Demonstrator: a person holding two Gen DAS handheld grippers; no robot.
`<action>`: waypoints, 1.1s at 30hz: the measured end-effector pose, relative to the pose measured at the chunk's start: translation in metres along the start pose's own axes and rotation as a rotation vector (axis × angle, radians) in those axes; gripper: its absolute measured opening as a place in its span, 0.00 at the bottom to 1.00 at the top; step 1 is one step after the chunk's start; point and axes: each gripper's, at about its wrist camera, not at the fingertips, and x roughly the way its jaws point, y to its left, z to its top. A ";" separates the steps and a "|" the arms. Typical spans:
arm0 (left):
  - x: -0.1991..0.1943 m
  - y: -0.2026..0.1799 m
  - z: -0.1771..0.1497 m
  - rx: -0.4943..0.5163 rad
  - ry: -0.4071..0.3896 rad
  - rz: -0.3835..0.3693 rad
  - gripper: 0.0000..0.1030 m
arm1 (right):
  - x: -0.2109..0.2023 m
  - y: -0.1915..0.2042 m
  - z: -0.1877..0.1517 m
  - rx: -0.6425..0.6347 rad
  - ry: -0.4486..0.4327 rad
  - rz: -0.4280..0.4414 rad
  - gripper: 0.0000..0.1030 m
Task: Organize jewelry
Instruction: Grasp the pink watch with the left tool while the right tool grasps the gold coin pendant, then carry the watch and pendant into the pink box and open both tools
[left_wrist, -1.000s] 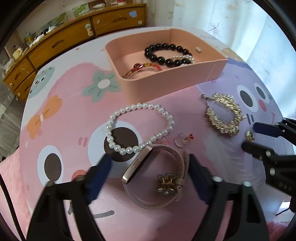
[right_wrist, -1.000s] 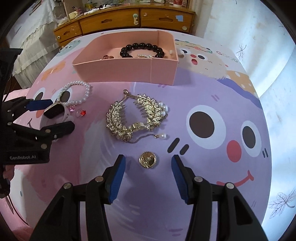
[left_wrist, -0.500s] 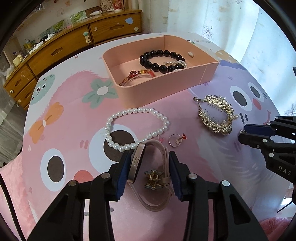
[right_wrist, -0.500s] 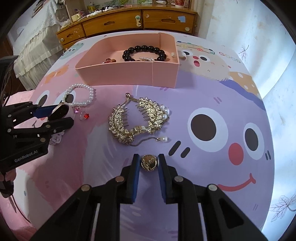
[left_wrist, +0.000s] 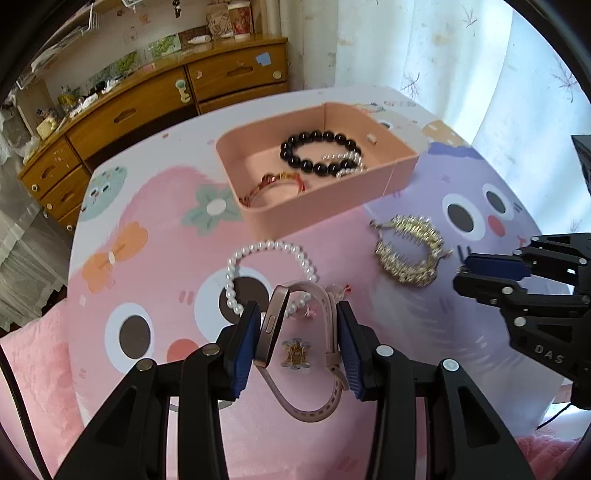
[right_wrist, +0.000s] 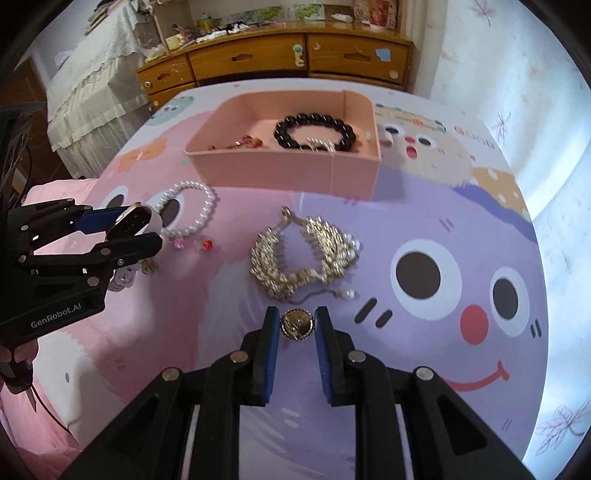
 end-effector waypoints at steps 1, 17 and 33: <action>-0.003 0.000 0.003 0.001 -0.003 0.000 0.39 | -0.002 0.001 0.002 -0.005 -0.005 0.001 0.19; -0.044 0.004 0.081 -0.011 -0.127 0.057 0.39 | -0.030 -0.002 0.066 -0.100 -0.225 -0.008 0.19; -0.027 0.004 0.150 -0.014 -0.259 0.088 0.40 | -0.033 -0.024 0.122 -0.193 -0.386 -0.071 0.19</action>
